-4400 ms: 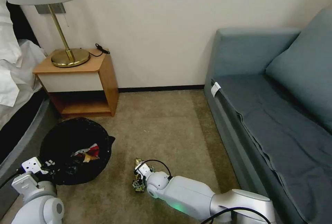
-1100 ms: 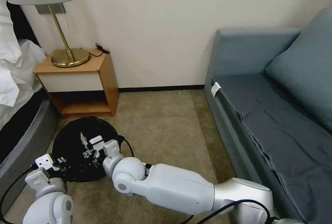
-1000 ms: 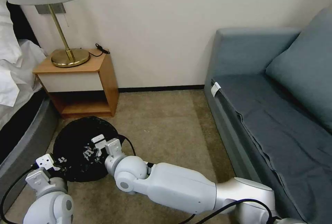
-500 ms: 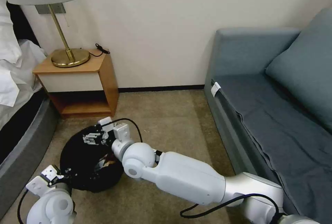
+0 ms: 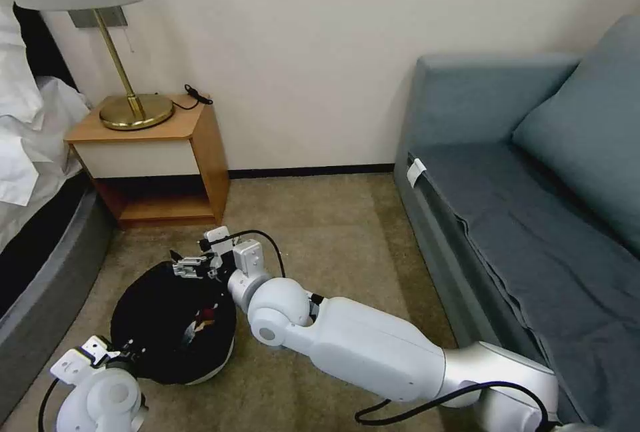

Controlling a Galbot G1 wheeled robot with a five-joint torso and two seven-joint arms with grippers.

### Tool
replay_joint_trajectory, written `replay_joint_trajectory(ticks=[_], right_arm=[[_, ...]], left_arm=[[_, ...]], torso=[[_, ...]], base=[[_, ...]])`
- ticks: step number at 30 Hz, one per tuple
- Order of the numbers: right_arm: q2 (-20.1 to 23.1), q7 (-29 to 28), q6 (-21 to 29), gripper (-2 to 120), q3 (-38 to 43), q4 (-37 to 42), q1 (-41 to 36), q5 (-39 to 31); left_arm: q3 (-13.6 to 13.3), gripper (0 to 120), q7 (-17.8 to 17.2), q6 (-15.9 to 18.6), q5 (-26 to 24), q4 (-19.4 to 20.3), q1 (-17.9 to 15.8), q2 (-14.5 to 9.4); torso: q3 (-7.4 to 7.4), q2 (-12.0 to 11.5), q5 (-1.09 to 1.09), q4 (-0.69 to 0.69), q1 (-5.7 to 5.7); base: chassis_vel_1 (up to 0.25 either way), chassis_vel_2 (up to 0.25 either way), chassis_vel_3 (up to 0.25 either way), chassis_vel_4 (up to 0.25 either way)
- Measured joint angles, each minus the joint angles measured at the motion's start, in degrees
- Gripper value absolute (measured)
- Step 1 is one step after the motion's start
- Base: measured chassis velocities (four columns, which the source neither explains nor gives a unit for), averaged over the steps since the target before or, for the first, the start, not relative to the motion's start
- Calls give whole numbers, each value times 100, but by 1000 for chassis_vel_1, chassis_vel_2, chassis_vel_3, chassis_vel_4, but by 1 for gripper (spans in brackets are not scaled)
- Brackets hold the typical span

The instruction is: Pick up the trash bin, then pick up the garbage on the floor and place it into the trash bin.

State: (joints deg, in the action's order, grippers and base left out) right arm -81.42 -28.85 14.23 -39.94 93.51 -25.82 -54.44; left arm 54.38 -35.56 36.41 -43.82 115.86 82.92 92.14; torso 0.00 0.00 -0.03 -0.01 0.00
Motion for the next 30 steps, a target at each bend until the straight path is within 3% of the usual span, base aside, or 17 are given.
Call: replay_joint_trajectory(ticks=[3, 6, 7, 8, 9, 13, 14, 17, 23, 26, 27, 30], right_arm=[[37, 0, 1, 100, 27, 43, -24, -1], [53, 0, 5, 100, 39, 63, -29, -4], [115, 2, 19, 100, 84, 136, -42, -14], [137, 3, 30, 100, 109, 171, -47, -21], [137, 3, 30, 100, 109, 171, -47, -21], [248, 23, 73, 100, 260, 355, -118, -50], [248, 23, 73, 100, 260, 355, -118, -50], [444, 146, 13, 100, 659, 672, -281, 53], [853, 256, -247, 100, 1529, 1188, -654, 778], [1395, 321, -246, 100, 2420, 1707, -1109, 1549], [1395, 321, -246, 100, 2420, 1707, -1109, 1549], [1910, 457, -252, 100, 3531, 2358, -1915, 2224]], left_arm=[[17, 29, 315, -98, 290, 99, 61, 0], [22, 33, 528, -157, 493, 141, 103, 0], [53, 43, 1211, -484, 1170, 257, 245, 0], [63, 48, 1434, -631, 1375, 307, 299, 0], [63, 48, 1434, -631, 1375, 307, 299, 0], [127, 66, 2537, -1199, 1848, 558, 538, 0], [127, 66, 2537, -1199, 1848, 558, 538, 0], [271, 80, 3628, -2023, 2313, 610, 686, -2], [293, 98, 3993, -2435, 2531, 610, 725, -147], [210, 100, 4136, -2577, 2643, 587, 742, -235], [210, 100, 4136, -2577, 2643, 587, 742, -235], [87, 100, 4368, -2786, 2839, 580, 777, -293]], torso=[[0, 0, 3, 0, 0], [0, 0, 3, 1, 0], [0, 0, 3, 1, 0], [0, 0, 4, 1, 0], [0, 0, 4, 1, 0], [0, 0, 3, 1, 0], [0, 0, 3, 1, 0], [0, 0, 3, 1, 0], [0, 0, 4, 2, 0], [0, 0, 4, 0, 0], [0, 0, 4, 0, 0], [0, 0, 5, -1, 0]], base=[[0, 0, 0, 0], [0, 0, 0, 0], [0, 0, 0, 0], [0, 0, 0, 0], [0, 0, 0, 0], [0, 0, 0, 0], [0, 0, 0, 0], [0, 0, 0, 0], [0, 0, 0, 0], [0, 0, 0, 0], [0, 0, 0, 0], [0, 0, 0, 0]])
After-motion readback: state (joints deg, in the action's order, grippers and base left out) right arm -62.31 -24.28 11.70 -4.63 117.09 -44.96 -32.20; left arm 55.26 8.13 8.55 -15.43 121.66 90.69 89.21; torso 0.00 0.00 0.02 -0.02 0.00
